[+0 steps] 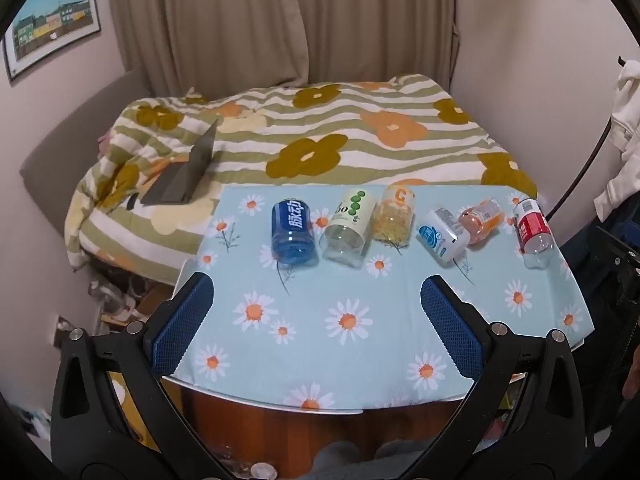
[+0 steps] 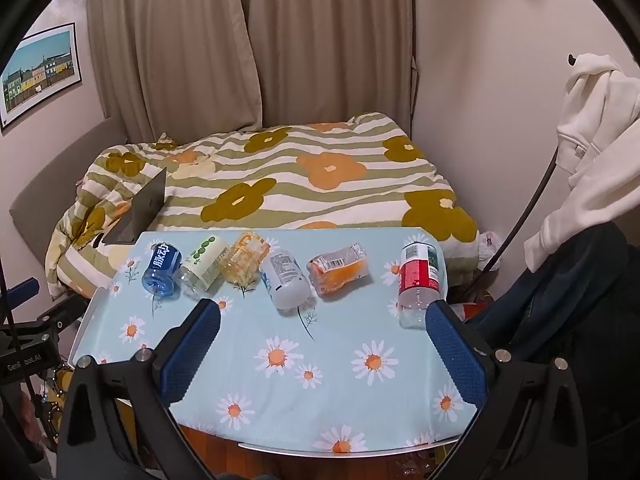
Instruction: Flip cup upright
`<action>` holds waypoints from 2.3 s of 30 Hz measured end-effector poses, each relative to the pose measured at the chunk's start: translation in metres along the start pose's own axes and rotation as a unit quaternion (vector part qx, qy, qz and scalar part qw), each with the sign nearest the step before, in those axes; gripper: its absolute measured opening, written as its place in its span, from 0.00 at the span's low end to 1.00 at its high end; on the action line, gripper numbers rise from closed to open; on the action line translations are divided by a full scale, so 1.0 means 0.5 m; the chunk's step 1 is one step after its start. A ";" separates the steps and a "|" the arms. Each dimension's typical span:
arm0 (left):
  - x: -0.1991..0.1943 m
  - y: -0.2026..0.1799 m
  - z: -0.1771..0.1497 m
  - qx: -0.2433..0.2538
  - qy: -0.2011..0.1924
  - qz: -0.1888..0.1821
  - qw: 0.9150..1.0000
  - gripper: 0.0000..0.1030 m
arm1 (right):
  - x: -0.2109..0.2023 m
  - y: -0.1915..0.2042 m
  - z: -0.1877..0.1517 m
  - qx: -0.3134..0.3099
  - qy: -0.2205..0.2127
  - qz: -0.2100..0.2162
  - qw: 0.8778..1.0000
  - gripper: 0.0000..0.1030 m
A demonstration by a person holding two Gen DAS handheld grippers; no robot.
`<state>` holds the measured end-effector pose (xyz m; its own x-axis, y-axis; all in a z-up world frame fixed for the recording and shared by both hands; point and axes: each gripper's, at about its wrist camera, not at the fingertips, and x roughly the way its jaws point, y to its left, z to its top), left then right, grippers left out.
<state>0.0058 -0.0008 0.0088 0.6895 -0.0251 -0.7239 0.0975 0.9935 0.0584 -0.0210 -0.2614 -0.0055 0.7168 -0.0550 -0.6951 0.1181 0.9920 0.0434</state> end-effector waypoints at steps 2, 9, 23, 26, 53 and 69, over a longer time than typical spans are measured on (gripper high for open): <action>0.001 0.001 0.001 0.000 0.001 0.000 1.000 1.00 | 0.000 -0.001 -0.001 0.001 0.000 0.001 1.000 1.00; 0.006 0.001 0.003 0.001 0.001 0.000 1.000 1.00 | 0.001 -0.001 -0.003 0.001 -0.001 0.000 1.000 1.00; 0.016 0.005 0.011 0.003 -0.001 0.000 1.000 1.00 | 0.003 0.001 -0.003 0.000 -0.002 -0.001 1.000 1.00; 0.016 0.008 0.013 0.004 -0.002 0.000 1.000 1.00 | 0.004 0.001 -0.003 0.000 -0.002 -0.001 1.000 1.00; 0.015 0.007 0.014 0.004 -0.002 -0.001 1.000 1.00 | 0.002 0.005 0.000 0.000 -0.002 -0.001 1.000 1.00; 0.022 0.017 0.028 0.010 -0.003 -0.006 1.000 1.00 | 0.003 0.019 0.009 0.013 0.000 -0.007 1.000 1.00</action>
<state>0.0242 0.0059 0.0110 0.6922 -0.0369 -0.7207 0.1202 0.9906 0.0647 -0.0157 -0.2523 -0.0032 0.7142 -0.0697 -0.6964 0.1473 0.9877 0.0523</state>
